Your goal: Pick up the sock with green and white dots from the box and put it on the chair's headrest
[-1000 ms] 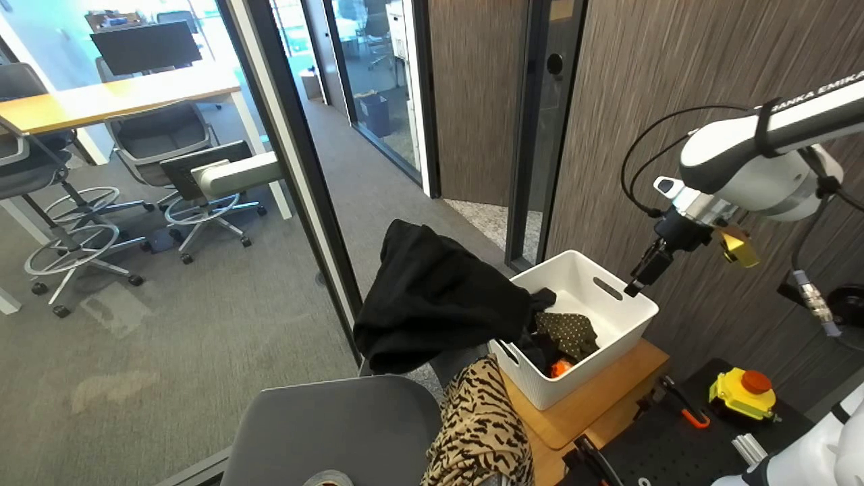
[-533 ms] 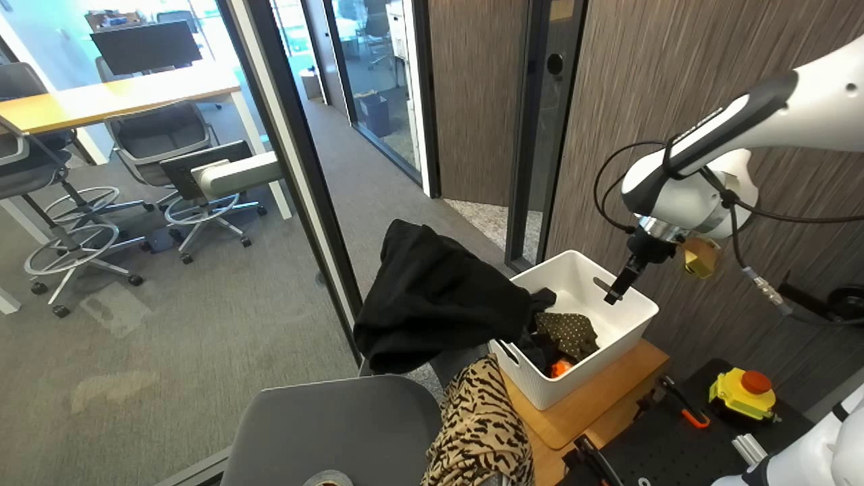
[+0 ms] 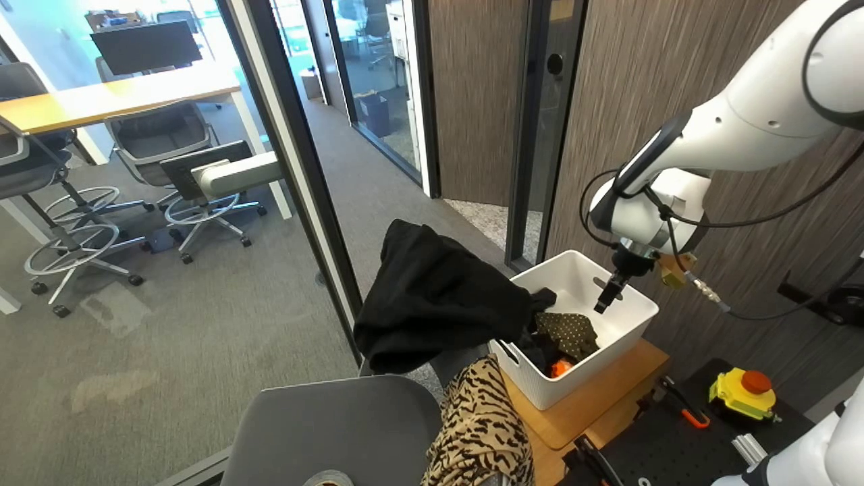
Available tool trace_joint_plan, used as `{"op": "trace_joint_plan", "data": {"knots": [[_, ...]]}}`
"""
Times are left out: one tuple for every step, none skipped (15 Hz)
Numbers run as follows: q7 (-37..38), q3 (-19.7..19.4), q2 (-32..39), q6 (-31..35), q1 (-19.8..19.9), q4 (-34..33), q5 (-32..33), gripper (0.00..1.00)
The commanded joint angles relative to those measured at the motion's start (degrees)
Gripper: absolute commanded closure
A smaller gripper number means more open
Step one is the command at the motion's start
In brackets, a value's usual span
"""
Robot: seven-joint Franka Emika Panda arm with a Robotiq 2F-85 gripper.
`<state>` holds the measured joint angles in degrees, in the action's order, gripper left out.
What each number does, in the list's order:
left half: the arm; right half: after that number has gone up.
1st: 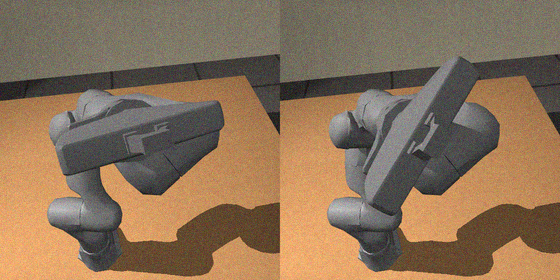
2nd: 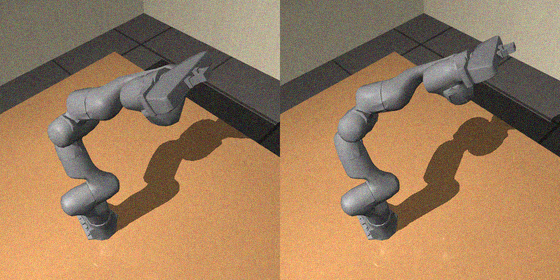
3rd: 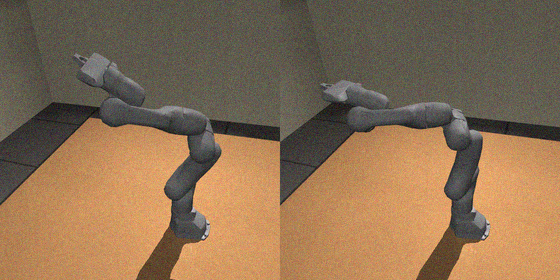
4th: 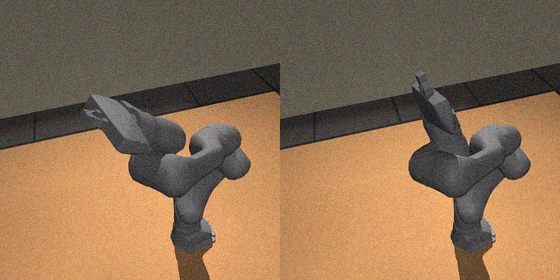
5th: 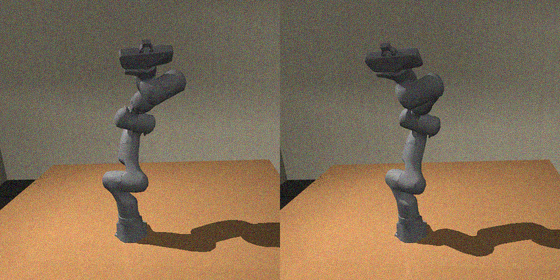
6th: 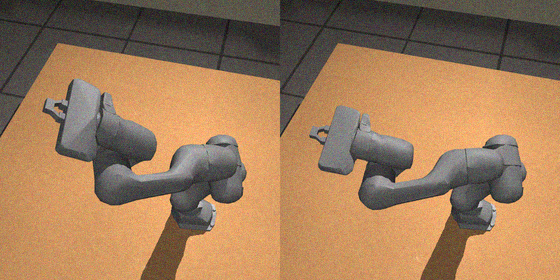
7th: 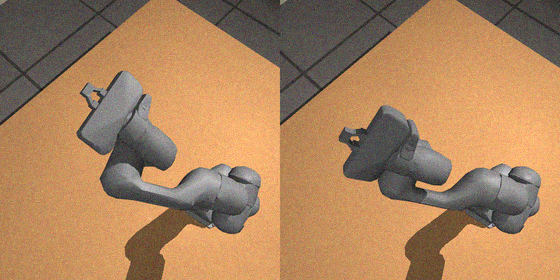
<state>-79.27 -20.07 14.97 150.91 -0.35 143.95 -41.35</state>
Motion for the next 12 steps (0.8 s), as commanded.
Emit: {"op": "trace_joint_plan", "data": {"knots": [[-10.3,3.5,7.5,0.1,3.7,-5.6,-7.3,0.0],[-11.4,4.0,9.2,0.2,4.1,-6.6,-8.2,0.0],[-13.2,4.8,11.0,0.6,4.7,-7.8,-9.1,0.0],[-14.6,5.4,12.5,0.8,5.2,-8.9,-9.5,0.0],[-15.7,5.9,14.1,1.1,5.6,-9.9,-9.6,0.0],[-16.6,6.3,15.6,1.3,5.9,-11.0,-9.5,0.0],[-17.1,6.7,17.0,1.3,6.2,-12.0,-9.2,0.0],[-15.2,11.5,17.5,2.9,11.2,-12.5,-5.5,0.0],[-15.2,12.6,18.9,3.2,12.1,-13.5,-5.0,0.0],[-15.2,14.2,19.9,3.9,13.5,-14.1,-4.3,0.0],[-15.2,15.5,21.0,4.3,14.8,-14.8,-3.6,0.0],[-15.2,16.8,22.3,4.8,16.1,-15.4,-2.8,0.0]]}}
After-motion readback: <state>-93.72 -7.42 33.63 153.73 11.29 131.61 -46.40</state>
